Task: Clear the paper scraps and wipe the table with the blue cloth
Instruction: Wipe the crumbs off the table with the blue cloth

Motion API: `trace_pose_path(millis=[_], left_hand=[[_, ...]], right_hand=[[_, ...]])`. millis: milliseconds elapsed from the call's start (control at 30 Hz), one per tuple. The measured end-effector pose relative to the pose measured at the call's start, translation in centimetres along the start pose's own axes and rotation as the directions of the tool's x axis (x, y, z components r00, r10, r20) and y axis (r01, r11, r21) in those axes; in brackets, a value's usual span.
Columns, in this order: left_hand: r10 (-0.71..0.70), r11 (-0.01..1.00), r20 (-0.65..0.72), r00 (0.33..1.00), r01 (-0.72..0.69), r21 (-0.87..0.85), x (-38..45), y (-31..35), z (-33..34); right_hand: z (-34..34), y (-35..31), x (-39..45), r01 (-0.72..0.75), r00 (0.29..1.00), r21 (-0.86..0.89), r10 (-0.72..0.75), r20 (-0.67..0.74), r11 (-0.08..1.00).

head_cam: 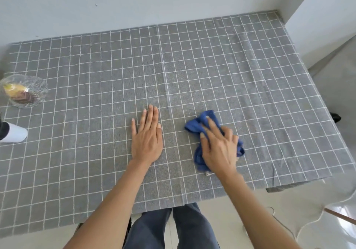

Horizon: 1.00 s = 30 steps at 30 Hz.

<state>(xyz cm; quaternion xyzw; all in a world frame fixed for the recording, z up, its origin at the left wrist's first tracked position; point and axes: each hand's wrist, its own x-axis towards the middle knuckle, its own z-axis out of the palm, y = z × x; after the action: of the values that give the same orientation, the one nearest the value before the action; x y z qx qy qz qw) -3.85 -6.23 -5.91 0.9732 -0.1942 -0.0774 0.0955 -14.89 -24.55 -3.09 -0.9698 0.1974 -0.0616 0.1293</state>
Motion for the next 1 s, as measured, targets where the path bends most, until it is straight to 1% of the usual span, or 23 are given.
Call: trace_pose_path(millis=[67,167,233,300,367,467,533,600,667,733,833,933,1000], left_hand=[[0.002,1.000,0.002,1.000,-0.002,-0.015,-0.1,0.0,0.0],[0.012,1.000,0.006,1.000,-0.012,-0.010,-0.1,-0.1,-0.2],[0.009,1.000,0.012,1.000,-0.009,-0.012,-0.1,-0.2,-0.2],[0.012,1.000,0.007,1.000,-0.012,-0.011,-0.1,-0.2,-0.3],[0.016,1.000,0.011,1.000,-0.016,-0.016,-0.1,-0.2,-0.2],[0.014,1.000,0.011,1.000,-0.014,-0.019,0.0,-0.3,-0.1],[0.018,0.999,0.025,1.000,-0.018,-0.032,0.1,-0.4,-0.3],[0.017,0.998,0.044,0.999,-0.015,-0.060,0.2,-0.4,-0.4],[-0.004,0.996,0.029,1.000,0.007,-0.089,0.8,-0.4,-0.5],[-0.040,0.994,0.006,0.999,0.040,-0.098,2.1,-0.7,-0.7],[-0.052,0.997,-0.015,0.999,0.051,-0.059,3.8,-1.4,-0.8],[-0.045,0.998,-0.024,0.999,0.044,-0.037,4.0,-1.5,-0.7],[-0.045,0.998,-0.019,0.999,0.044,-0.042,3.9,-1.5,-0.6]], right_hand=[[0.8,-1.5,-0.9,0.101,0.994,0.022,-0.102,0.044,0.995],[1.4,-1.2,-0.9,0.109,0.994,0.027,-0.110,0.020,0.994],[1.2,0.1,-0.6,0.038,0.999,0.020,-0.037,-0.023,0.999],[0.8,1.7,0.0,-0.065,0.996,0.007,0.065,-0.060,0.998],[0.4,3.3,0.6,-0.146,0.988,-0.015,0.145,-0.057,0.989],[0.1,4.3,1.2,-0.226,0.972,-0.008,0.225,-0.061,0.974],[0.2,3.6,1.4,-0.252,0.963,0.039,0.254,-0.085,0.967],[0.3,2.2,1.6,-0.221,0.967,0.075,0.228,-0.111,0.972],[0.6,0.3,2.5,-0.135,0.983,0.067,0.143,-0.120,0.989],[1.2,-1.8,3.6,-0.030,0.995,0.052,0.034,-0.094,0.998],[2.3,-3.8,4.7,0.104,0.994,0.022,-0.103,-0.039,0.994],[2.5,-3.1,4.9,0.113,0.993,-0.003,-0.113,-0.023,0.994],[2.1,-1.3,5.2,0.051,0.998,-0.031,-0.053,-0.037,0.998]])
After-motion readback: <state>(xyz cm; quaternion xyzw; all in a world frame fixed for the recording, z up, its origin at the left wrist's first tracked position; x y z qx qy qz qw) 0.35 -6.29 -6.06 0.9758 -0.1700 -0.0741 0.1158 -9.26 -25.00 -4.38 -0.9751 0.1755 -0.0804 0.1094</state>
